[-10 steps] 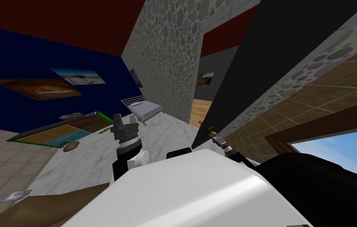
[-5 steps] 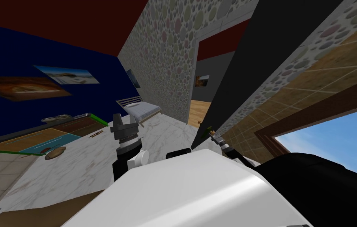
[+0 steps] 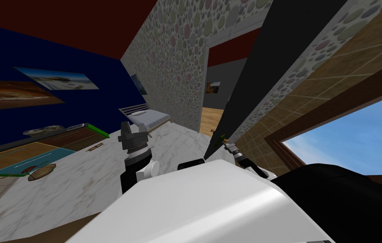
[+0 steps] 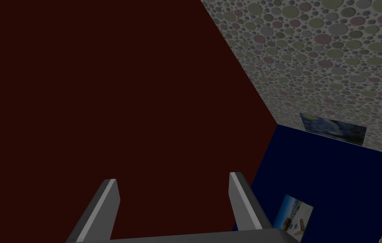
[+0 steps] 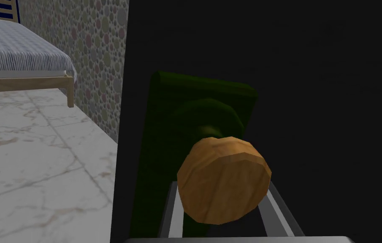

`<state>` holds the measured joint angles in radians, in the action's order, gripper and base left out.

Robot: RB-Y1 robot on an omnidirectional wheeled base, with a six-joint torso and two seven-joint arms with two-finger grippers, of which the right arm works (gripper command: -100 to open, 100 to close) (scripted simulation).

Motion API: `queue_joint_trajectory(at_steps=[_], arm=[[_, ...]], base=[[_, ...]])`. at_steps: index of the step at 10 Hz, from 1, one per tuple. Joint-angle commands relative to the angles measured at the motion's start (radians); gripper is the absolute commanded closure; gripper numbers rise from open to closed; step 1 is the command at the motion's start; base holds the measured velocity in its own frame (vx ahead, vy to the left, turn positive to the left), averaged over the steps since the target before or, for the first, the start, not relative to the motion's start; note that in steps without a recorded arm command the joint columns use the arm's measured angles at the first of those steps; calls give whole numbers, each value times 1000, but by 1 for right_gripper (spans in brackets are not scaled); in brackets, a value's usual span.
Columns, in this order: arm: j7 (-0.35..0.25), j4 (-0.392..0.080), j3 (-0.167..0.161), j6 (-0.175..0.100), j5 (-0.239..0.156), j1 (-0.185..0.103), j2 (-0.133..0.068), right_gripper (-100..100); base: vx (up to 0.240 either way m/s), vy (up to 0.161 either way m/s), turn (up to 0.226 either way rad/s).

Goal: Pull the door open

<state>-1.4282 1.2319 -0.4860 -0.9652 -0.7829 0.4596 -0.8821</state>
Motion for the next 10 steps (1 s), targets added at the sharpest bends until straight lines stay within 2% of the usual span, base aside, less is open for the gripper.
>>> queue_joint_trajectory(at_steps=[1,2,3,4,6,10], arm=[[20,-8,-9,31,-11,-2,10,100],[57,-9,-7,66,-40,-13,20,100],[57,-9,-7,69,-40,-13,20,100],[33,-19,-22,29,-28,-7,12,-100],[10,-25,-42,-13,-20,5,0,-100],[-58,-44,-103,-133,5,39,-38,-100]], base=[[-24,8,-57],[-23,-1,-118],[-18,-1,-50],[-3,-8,11],[5,-15,15],[8,-22,19]])
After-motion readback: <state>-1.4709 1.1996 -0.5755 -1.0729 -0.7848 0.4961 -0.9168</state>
